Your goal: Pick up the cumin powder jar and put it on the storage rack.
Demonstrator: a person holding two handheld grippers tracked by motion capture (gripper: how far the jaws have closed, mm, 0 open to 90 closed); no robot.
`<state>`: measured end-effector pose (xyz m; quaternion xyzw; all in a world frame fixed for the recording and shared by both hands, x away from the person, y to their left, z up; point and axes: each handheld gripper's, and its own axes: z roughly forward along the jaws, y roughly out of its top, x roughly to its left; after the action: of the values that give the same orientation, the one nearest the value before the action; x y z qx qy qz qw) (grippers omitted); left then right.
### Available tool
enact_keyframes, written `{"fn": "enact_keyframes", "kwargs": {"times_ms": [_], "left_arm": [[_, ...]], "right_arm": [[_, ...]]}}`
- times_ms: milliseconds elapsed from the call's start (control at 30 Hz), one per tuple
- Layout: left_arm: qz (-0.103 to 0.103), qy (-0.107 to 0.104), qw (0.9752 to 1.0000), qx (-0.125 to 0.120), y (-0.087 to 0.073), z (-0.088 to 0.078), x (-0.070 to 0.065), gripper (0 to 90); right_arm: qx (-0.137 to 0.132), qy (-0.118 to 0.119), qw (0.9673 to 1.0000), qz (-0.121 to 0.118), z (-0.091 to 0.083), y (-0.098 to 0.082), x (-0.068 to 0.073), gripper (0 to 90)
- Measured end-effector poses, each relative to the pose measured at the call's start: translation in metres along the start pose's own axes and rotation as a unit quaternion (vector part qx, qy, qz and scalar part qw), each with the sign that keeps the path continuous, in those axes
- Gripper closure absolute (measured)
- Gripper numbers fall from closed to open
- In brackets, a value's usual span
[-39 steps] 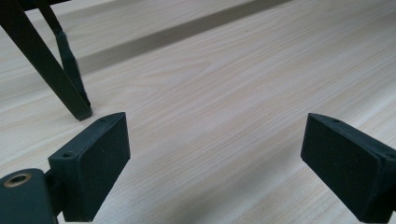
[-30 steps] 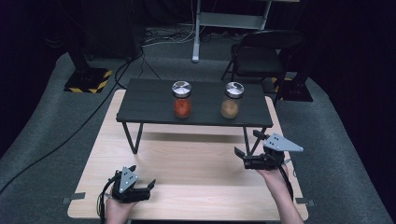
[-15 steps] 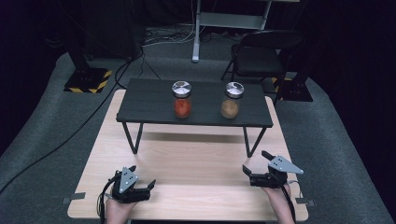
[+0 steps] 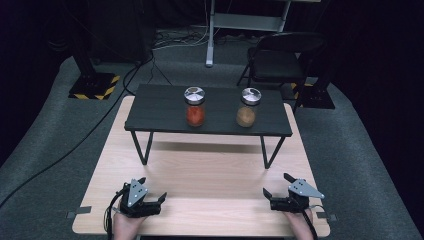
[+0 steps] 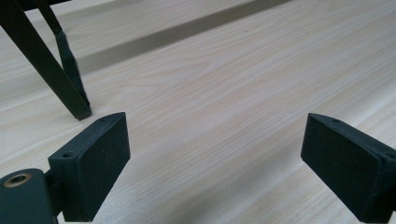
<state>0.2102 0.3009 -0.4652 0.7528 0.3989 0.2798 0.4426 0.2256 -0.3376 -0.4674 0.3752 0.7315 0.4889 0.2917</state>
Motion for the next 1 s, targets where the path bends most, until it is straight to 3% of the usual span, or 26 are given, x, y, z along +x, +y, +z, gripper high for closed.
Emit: {"fn": "enact_keyframes", "kwargs": {"times_ms": [100,400,667,1000], "left_arm": [[0.000,-0.001,1.0000,0.001,0.000,0.000,0.000,8.0],[0.002,-0.002,1.0000,0.003,0.001,0.001,0.001,7.8],[0.001,-0.004,1.0000,0.001,0.000,0.000,0.001,7.8],[0.000,-0.003,1.0000,0.000,0.000,0.000,0.001,7.8]], "right_arm": [[0.000,-0.006,1.0000,-0.002,-0.003,-0.005,0.003,0.2],[-0.008,-0.010,0.9995,0.029,-0.009,-0.012,0.000,0.7],[-0.004,-0.011,0.9998,0.016,-0.009,-0.011,0.003,2.5],[-0.003,-0.011,0.9997,0.020,-0.009,-0.011,0.002,3.2]]}}
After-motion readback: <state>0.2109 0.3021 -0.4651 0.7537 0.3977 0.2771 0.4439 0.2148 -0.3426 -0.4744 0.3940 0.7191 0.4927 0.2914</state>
